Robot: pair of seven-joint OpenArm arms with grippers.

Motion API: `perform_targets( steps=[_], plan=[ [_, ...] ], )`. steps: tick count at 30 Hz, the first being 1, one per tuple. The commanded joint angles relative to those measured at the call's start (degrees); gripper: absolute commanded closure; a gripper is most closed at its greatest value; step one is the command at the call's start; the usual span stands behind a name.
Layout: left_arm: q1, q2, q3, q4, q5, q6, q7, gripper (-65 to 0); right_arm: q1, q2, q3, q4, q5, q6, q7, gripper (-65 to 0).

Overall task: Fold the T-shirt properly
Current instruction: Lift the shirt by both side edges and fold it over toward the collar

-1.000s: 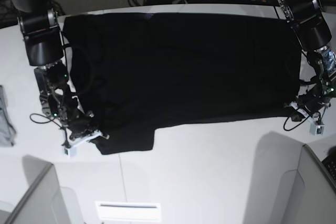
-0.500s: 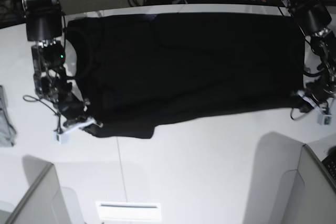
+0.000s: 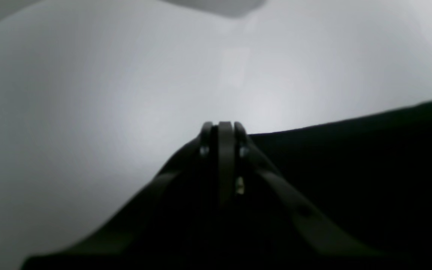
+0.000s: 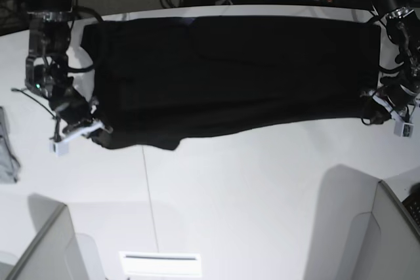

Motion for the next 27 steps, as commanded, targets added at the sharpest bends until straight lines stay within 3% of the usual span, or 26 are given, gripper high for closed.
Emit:
perform_targets(
  steps=[1, 7, 16, 22, 27],
  plan=[
    [0.71, -1.2, -0.34, 1.77, -0.87, -0.16, -0.87, 0.0, -0.2, 0.8, 1.39, 2.37, 0.68, 0.29, 0.66, 0.0],
    [5.81, -1.11, -0.43, 6.7, -1.04, -0.16, -0.87, 0.0, -6.09, -0.17, 5.26, 7.64, 0.68, 0.29, -1.28, 0.0],
    [10.82, -0.93, -0.43, 13.55, -1.31, -0.43, -0.87, 0.0, -11.98, -0.17, 5.52, 12.65, 0.68, 0.29, -1.1, 0.0],
    [14.69, -1.2, -5.09, 14.08, -8.17, -0.43, -0.87, 0.0, -14.35, -0.17, 5.52, 13.45, 0.68, 0.29, -0.84, 0.0],
    [16.89, -1.2, -5.09, 14.17, -9.22, -0.51, -0.87, 0.0, -16.9, -0.26, 5.52, 16.26, 0.86, 0.21, -0.84, 0.0]
  ],
)
